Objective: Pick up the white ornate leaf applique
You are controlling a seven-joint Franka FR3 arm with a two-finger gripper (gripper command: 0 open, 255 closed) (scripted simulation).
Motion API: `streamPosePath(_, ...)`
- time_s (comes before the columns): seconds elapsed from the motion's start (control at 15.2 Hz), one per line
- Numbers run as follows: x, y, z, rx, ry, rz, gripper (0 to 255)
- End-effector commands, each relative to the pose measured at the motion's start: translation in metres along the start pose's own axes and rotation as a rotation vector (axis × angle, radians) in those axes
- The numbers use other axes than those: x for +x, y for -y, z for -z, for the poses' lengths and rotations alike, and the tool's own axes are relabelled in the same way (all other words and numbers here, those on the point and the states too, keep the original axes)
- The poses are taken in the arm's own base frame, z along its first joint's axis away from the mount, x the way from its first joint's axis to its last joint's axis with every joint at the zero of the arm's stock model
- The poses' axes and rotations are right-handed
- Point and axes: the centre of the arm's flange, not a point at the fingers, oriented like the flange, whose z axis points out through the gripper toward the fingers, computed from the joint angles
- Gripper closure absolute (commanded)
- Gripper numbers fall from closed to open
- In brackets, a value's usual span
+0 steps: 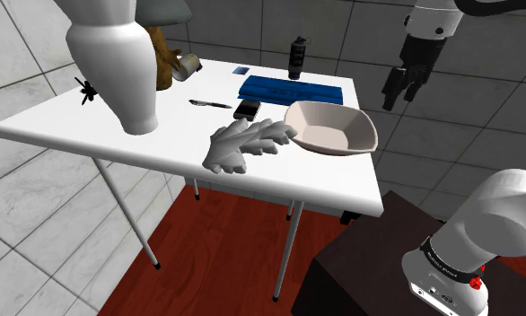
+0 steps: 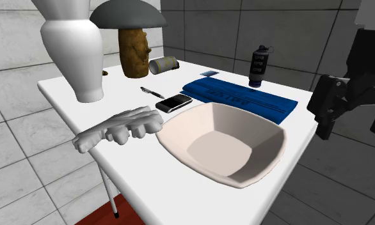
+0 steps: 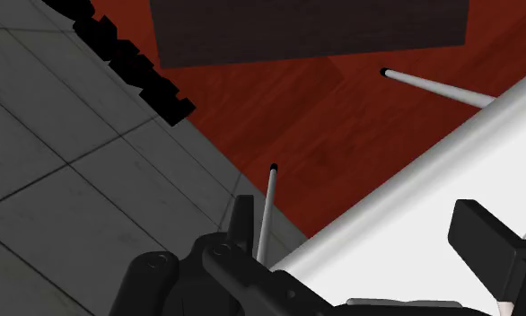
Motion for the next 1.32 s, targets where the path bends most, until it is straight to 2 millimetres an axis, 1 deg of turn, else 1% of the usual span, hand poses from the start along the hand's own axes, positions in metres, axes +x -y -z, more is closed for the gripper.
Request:
streamPosePath(0.0, 0.000, 0.000, 0.000, 0.000, 0.000, 0.000, 0)
streamPosePath(0.33, 0.041, 0.055, 0.011, -0.008, 0.024, 0.225, 0)
streamPosePath(0.66, 0.069, 0.117, 0.021, -0.016, 0.049, 0.450, 0)
streamPosePath(0.99, 0.082, 0.185, 0.029, -0.024, 0.073, 0.675, 0)
streamPosePath(1.25, 0.082, 0.240, 0.036, -0.030, 0.093, 0.855, 0)
